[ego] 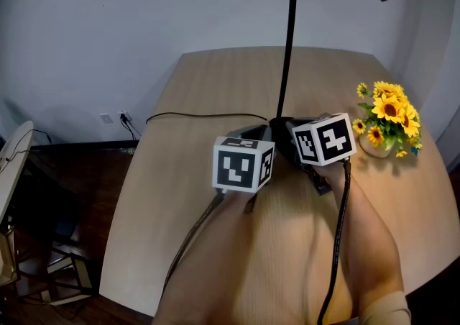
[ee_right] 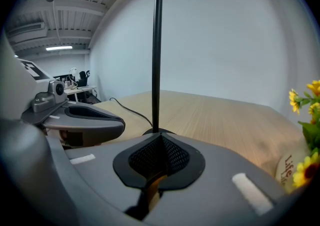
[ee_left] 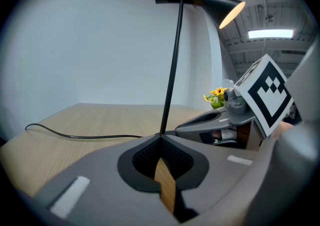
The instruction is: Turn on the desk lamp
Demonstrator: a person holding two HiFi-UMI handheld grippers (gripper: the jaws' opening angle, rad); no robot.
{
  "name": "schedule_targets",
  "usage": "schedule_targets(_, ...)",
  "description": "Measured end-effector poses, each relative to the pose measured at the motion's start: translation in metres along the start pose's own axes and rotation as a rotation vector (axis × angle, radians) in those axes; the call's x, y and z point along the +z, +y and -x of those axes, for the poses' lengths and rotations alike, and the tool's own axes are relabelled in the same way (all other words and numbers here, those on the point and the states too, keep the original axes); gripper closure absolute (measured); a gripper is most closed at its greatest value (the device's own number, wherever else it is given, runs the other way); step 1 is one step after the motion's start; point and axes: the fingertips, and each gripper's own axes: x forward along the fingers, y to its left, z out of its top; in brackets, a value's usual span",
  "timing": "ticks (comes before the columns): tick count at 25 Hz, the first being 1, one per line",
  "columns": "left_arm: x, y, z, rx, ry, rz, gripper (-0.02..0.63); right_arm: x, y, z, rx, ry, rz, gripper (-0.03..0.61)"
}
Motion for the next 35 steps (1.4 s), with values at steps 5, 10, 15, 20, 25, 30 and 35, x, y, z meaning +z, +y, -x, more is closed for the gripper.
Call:
schedule_targets(5, -0.001, 0.0, 0.001, 0.0, 0.001, 0.0, 0.623, -0.004, 0.003, 0.002, -0.024, 0.01, 0.032, 0.579)
schedule_targets(10, 0.0, 0.0, 0.001, 0.0, -0.003, 0.001, 0.623, -0.005, 0.01, 0.005, -0.026, -0.016, 0.058, 0.58)
schedule_targets(15, 0.001, -0.001, 0.001, -0.002, -0.012, -0.004, 0.62, 0.003, 0.006, 0.017, -0.046, -0.129, 0.011, 0.58)
schedule_targets(20, 0.003, 0.001, 0.003, 0.005, -0.035, -0.007, 0.62, 0.014, 0.003, 0.031, -0.069, -0.261, -0.006, 0.58)
schedule_targets(25, 0.004, 0.002, 0.009, 0.031, -0.059, -0.006, 0.618, 0.014, 0.001, 0.042, -0.097, -0.316, -0.017, 0.58)
schedule_targets(30, -0.006, -0.009, 0.023, 0.001, -0.03, -0.007, 0.618, 0.006, 0.009, 0.054, -0.069, -0.326, -0.033, 0.58)
schedule_targets(35, -0.013, -0.023, 0.045, -0.012, -0.056, -0.012, 0.618, 0.001, 0.017, 0.061, -0.052, -0.323, -0.023, 0.58)
